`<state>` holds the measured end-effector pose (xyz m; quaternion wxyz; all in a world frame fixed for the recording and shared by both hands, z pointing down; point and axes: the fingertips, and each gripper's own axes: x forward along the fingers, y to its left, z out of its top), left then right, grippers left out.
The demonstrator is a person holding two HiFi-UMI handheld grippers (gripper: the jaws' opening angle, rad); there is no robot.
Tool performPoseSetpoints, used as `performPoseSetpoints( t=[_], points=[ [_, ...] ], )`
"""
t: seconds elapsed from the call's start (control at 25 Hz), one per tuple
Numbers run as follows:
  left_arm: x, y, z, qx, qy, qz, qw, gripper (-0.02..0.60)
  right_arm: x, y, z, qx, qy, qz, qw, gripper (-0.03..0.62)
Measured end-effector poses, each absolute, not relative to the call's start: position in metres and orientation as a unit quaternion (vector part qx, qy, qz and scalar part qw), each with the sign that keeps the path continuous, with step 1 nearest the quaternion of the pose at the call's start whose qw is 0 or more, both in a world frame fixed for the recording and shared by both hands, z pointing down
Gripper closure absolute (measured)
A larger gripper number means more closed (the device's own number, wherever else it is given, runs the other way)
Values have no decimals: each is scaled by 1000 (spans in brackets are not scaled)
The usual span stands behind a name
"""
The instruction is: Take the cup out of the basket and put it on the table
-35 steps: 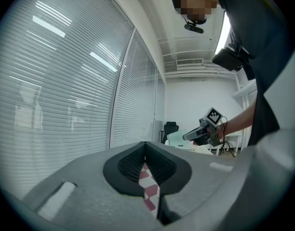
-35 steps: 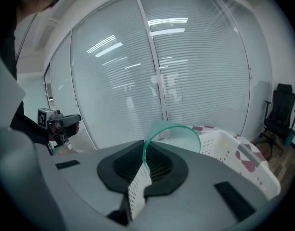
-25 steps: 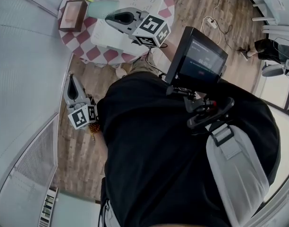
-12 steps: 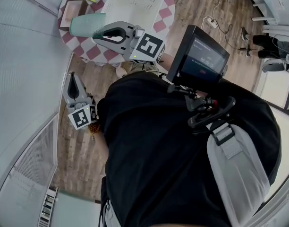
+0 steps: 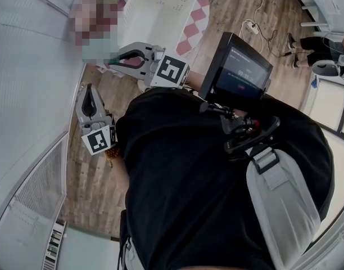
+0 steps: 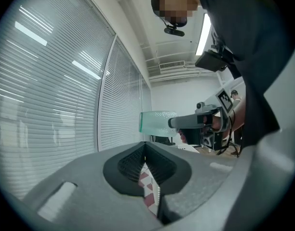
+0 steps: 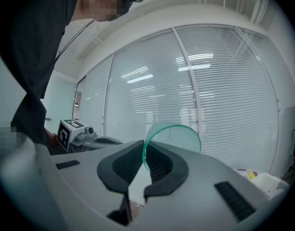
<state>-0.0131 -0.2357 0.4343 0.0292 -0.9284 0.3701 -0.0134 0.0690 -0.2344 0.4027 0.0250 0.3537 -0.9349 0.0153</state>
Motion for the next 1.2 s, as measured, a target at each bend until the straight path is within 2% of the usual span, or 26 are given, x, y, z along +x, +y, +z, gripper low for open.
performPoseSetpoints(
  t=[0.44,1.2],
  points=[
    [-8,-226,433,-930,366,-20,38,575,58,-217,430,330,-942,1,63,571],
    [-19,-209,440,-927,372,-25,35,575,44,-203,435,316,-947,5,63,571]
  ],
)
